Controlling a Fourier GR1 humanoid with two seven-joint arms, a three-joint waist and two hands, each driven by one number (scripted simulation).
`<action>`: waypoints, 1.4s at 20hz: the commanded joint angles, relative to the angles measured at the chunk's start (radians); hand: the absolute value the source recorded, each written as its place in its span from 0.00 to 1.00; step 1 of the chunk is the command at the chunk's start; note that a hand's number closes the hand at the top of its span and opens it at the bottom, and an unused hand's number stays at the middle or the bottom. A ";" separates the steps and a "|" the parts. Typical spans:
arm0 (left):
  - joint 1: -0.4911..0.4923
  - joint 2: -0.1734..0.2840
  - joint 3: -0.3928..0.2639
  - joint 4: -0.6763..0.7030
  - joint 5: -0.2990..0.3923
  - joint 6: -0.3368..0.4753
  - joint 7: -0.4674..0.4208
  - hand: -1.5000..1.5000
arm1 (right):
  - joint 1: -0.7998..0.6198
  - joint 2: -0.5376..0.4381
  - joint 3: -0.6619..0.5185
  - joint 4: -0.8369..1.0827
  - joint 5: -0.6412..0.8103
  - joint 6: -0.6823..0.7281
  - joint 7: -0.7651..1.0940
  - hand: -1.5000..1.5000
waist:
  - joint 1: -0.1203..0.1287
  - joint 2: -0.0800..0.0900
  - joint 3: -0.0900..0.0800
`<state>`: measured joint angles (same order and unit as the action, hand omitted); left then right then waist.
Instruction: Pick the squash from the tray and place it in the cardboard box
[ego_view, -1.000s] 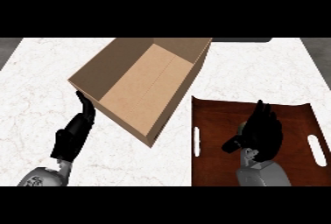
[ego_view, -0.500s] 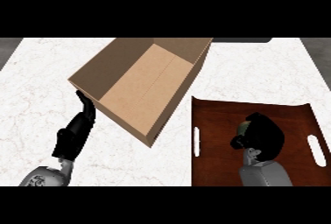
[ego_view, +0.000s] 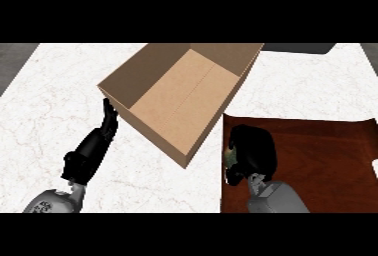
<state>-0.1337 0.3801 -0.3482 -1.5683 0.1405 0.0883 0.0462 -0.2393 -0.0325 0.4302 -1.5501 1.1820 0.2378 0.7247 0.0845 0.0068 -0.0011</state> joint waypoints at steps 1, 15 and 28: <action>-0.058 -0.026 -0.042 -0.024 -0.003 -0.036 -0.013 0.50 | -0.086 -0.003 0.257 -0.014 -0.064 0.089 -0.323 1.00 | 0.079 0.010 0.005; -0.072 -0.012 0.035 0.030 -0.009 -0.012 -0.003 0.50 | -0.149 -0.409 0.083 -0.320 -0.434 -0.015 -1.171 1.00 | -0.107 -0.001 0.002; -0.071 -0.044 0.022 -0.004 -0.040 -0.002 0.040 0.50 | -0.175 -0.475 -0.355 -0.480 -0.997 0.299 -1.036 1.00 | -0.107 -0.007 0.000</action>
<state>-0.0878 0.3870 -0.2944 -1.6005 0.1112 0.1174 0.0854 -0.3890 -0.4998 0.1842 -2.0246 0.3184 0.4694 -0.3823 -0.0093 -0.0063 0.0000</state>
